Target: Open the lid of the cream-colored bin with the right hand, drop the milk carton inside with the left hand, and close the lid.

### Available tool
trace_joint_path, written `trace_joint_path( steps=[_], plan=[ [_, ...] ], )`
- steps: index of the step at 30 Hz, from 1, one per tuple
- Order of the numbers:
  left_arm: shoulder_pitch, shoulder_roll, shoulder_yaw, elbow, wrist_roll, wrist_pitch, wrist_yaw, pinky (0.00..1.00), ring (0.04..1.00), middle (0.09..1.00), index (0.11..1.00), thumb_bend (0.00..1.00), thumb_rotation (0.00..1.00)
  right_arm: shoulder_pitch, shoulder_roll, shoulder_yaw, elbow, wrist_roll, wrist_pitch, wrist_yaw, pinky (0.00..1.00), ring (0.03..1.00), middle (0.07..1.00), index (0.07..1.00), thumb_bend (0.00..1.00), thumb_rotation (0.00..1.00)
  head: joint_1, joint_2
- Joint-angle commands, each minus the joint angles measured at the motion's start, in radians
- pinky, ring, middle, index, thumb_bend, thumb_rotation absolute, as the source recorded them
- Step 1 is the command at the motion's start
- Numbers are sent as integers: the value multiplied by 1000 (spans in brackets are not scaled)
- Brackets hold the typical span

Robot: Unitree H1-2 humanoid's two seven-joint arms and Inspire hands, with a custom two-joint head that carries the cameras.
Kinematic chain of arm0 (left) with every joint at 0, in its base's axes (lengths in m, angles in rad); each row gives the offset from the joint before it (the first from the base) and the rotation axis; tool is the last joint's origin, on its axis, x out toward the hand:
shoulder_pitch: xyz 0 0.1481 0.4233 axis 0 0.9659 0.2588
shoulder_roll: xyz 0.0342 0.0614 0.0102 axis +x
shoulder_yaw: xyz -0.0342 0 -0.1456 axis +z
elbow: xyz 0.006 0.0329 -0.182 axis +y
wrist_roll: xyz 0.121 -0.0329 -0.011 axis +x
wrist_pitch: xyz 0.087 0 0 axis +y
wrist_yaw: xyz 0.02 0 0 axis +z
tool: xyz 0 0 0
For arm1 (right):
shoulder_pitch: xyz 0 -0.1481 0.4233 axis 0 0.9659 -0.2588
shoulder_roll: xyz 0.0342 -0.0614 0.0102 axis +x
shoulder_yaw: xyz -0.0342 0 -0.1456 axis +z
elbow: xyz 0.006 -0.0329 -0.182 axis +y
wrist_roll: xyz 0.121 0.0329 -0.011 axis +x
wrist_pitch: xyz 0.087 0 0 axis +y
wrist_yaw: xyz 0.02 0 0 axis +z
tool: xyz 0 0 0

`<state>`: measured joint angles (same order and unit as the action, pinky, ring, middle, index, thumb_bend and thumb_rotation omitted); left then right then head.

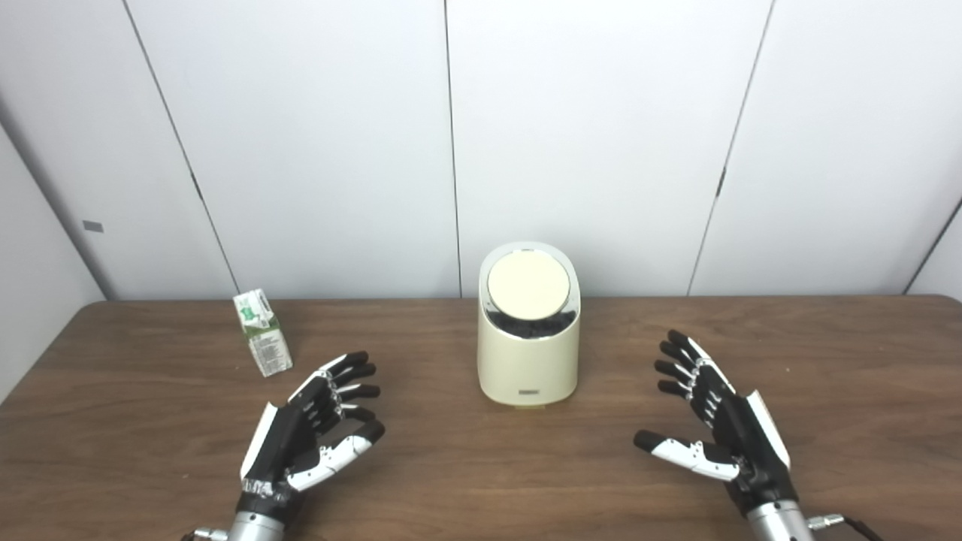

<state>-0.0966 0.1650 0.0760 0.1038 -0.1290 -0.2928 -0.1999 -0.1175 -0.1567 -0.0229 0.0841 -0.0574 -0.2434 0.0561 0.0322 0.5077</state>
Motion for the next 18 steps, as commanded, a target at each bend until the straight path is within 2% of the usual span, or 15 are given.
trace_joint_path(
  steps=[1, 18],
  plan=[
    [-5, 9, 4, 10, -2, -24, 6, 595, 722, 804, 847, 725, 281, 11, 4, -2, 32, 12, -37, -3, 793, 847, 900, 919, 783, 320, 2, -1],
    [-4, 8, 5, 10, -12, -24, 3, 599, 721, 799, 844, 716, 269, 11, 6, 0, 34, 11, -38, -4, 781, 845, 899, 917, 781, 328, -2, -1]
  ],
)
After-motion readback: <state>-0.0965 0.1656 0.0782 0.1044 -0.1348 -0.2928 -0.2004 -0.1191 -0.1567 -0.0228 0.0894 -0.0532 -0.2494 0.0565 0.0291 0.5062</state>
